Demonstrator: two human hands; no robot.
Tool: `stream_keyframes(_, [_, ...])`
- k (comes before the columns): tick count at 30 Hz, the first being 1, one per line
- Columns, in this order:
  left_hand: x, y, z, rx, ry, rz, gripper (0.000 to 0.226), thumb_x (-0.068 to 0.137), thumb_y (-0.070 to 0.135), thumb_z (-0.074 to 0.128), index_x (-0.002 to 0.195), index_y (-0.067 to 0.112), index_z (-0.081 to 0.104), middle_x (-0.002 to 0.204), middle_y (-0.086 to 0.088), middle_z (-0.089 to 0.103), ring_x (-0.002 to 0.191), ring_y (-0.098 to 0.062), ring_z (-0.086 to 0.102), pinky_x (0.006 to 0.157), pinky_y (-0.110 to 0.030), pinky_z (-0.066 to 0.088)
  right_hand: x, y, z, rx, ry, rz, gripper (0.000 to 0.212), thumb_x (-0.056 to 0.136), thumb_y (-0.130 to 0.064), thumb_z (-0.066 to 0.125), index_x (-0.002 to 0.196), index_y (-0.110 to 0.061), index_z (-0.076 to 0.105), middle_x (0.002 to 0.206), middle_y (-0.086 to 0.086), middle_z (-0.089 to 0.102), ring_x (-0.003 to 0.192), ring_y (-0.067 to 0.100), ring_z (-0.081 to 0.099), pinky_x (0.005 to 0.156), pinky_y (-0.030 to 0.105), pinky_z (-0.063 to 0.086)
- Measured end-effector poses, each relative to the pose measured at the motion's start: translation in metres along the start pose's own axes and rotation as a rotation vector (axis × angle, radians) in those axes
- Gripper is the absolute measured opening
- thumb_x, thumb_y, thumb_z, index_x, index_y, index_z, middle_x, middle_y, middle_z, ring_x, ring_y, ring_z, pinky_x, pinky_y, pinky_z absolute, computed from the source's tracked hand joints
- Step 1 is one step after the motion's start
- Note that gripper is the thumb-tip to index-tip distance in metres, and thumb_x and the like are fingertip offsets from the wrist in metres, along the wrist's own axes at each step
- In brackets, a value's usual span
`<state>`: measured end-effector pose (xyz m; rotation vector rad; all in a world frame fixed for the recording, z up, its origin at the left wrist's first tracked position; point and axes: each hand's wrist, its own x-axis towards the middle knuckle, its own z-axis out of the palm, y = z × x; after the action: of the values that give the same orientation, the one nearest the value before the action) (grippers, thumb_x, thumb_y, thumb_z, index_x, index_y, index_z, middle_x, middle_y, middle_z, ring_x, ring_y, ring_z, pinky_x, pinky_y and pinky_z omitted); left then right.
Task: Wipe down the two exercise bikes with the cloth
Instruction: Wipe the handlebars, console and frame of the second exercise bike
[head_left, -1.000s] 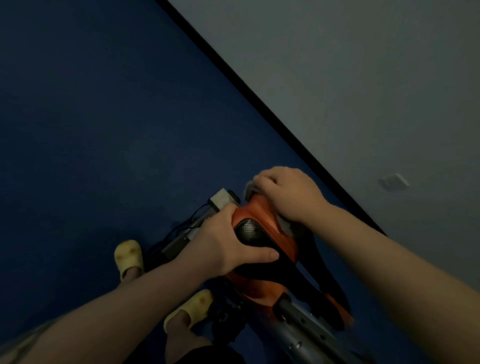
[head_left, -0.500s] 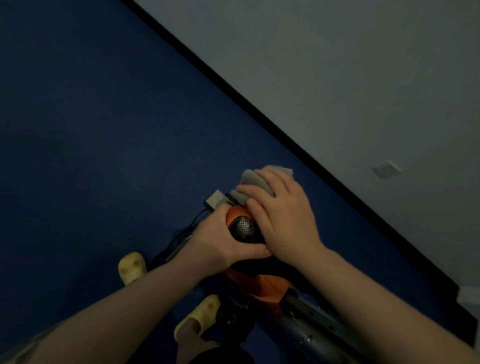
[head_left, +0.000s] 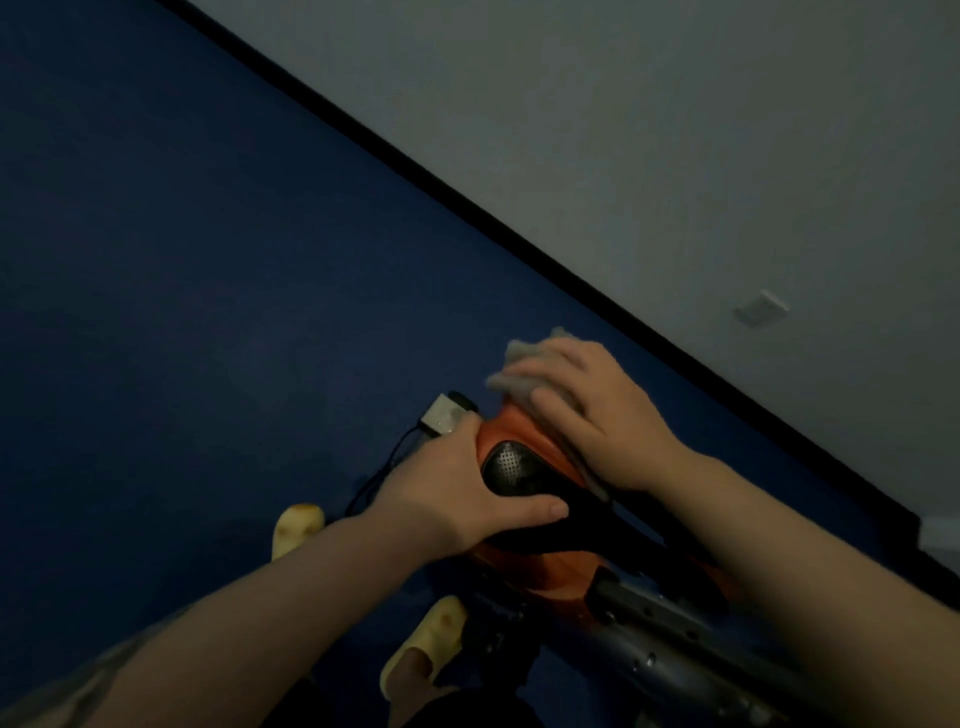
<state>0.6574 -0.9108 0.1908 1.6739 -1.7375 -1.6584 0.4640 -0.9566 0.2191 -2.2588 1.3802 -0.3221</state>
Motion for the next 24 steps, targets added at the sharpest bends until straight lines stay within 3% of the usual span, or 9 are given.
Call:
stream_keyframes(3, [-0.002, 0.006, -0.006, 0.26, 0.002, 0.036, 0.093, 0.04, 0.094, 0.055, 0.112, 0.039, 0.041, 0.104, 0.019, 0.059, 0.093, -0.003, 0.06, 0.084, -0.033, 0.053, 0.022, -0.015, 0.012, -0.009, 0.083, 0.401, 0.038, 0.099, -0.048, 0.028, 0.109, -0.044, 0.064, 0.123, -0.016, 0.057, 0.115, 0.008, 0.049, 0.095, 0.04, 0.044])
stream_keyframes(5, [-0.005, 0.006, -0.01, 0.332, -0.012, 0.097, 0.094, 0.045, 0.094, 0.054, 0.12, 0.04, 0.036, 0.112, 0.019, 0.057, 0.097, -0.004, 0.059, 0.085, -0.033, 0.052, 0.008, -0.022, 0.012, -0.061, 0.088, 0.296, 0.04, 0.099, -0.049, 0.025, 0.114, -0.046, 0.062, 0.132, -0.017, 0.051, 0.124, 0.007, 0.043, 0.102, 0.037, 0.04])
stream_keyframes(8, [-0.002, 0.003, -0.017, 0.348, -0.093, 0.156, 0.094, 0.05, 0.091, 0.056, 0.126, 0.041, 0.032, 0.118, 0.019, 0.057, 0.101, -0.005, 0.06, 0.087, -0.034, 0.052, -0.026, -0.021, 0.009, -0.069, 0.081, 0.094, 0.041, 0.102, -0.047, 0.027, 0.136, -0.043, 0.048, 0.149, -0.014, 0.032, 0.139, 0.004, 0.024, 0.114, 0.021, 0.018])
stream_keyframes(11, [0.005, 0.001, -0.022, 0.294, -0.149, 0.178, 0.087, 0.05, 0.09, 0.059, 0.118, 0.041, 0.036, 0.114, 0.02, 0.058, 0.099, -0.002, 0.059, 0.086, -0.034, 0.052, -0.014, -0.014, 0.011, 0.169, 0.181, 0.448, 0.034, 0.104, -0.043, 0.026, 0.128, -0.05, 0.049, 0.141, -0.012, 0.045, 0.131, 0.004, 0.039, 0.103, 0.027, 0.034])
stream_keyframes(13, [0.007, -0.003, -0.024, 0.251, -0.185, 0.195, 0.088, 0.048, 0.087, 0.063, 0.118, 0.043, 0.034, 0.115, 0.022, 0.055, 0.1, 0.0, 0.058, 0.087, -0.034, 0.052, 0.006, -0.018, 0.017, 0.159, 0.232, 0.707, 0.037, 0.104, -0.043, 0.023, 0.115, -0.041, 0.058, 0.125, -0.006, 0.059, 0.116, 0.014, 0.053, 0.089, 0.034, 0.042])
stream_keyframes(15, [0.008, -0.007, -0.028, 0.237, -0.239, 0.247, 0.096, 0.048, 0.084, 0.067, 0.126, 0.045, 0.027, 0.123, 0.022, 0.048, 0.105, 0.0, 0.055, 0.09, -0.034, 0.051, 0.005, -0.032, 0.023, -0.005, 0.22, 0.65, 0.043, 0.103, -0.047, 0.017, 0.126, -0.045, 0.053, 0.134, -0.009, 0.052, 0.126, 0.011, 0.046, 0.096, 0.034, 0.04])
stream_keyframes(18, [0.014, -0.01, -0.044, 0.247, -0.352, 0.369, 0.106, 0.053, 0.079, 0.068, 0.14, 0.047, 0.016, 0.132, 0.022, 0.039, 0.116, 0.0, 0.047, 0.097, -0.035, 0.048, -0.033, -0.052, 0.03, -0.124, 0.227, 0.445, 0.044, 0.102, -0.05, 0.019, 0.145, -0.051, 0.027, 0.155, -0.009, 0.026, 0.142, 0.011, 0.025, 0.109, 0.032, 0.028])
stream_keyframes(21, [0.026, -0.004, -0.06, 0.26, -0.398, 0.471, 0.093, 0.064, 0.077, 0.062, 0.142, 0.043, 0.023, 0.134, 0.02, 0.038, 0.119, 0.0, 0.045, 0.1, -0.032, 0.045, -0.058, -0.047, 0.027, -0.036, 0.259, 0.696, 0.043, 0.104, -0.045, 0.022, 0.147, -0.05, 0.022, 0.151, -0.016, 0.034, 0.128, 0.003, 0.04, 0.096, 0.034, 0.042])
stream_keyframes(24, [0.036, 0.006, -0.064, 0.257, -0.303, 0.531, 0.069, 0.083, 0.072, 0.038, 0.139, 0.031, 0.033, 0.137, 0.012, 0.039, 0.125, -0.007, 0.043, 0.102, -0.031, 0.04, -0.035, -0.046, 0.038, -0.18, 0.352, 1.064, 0.036, 0.104, -0.038, 0.021, 0.131, -0.035, 0.045, 0.123, -0.002, 0.06, 0.104, 0.022, 0.059, 0.079, 0.039, 0.044])
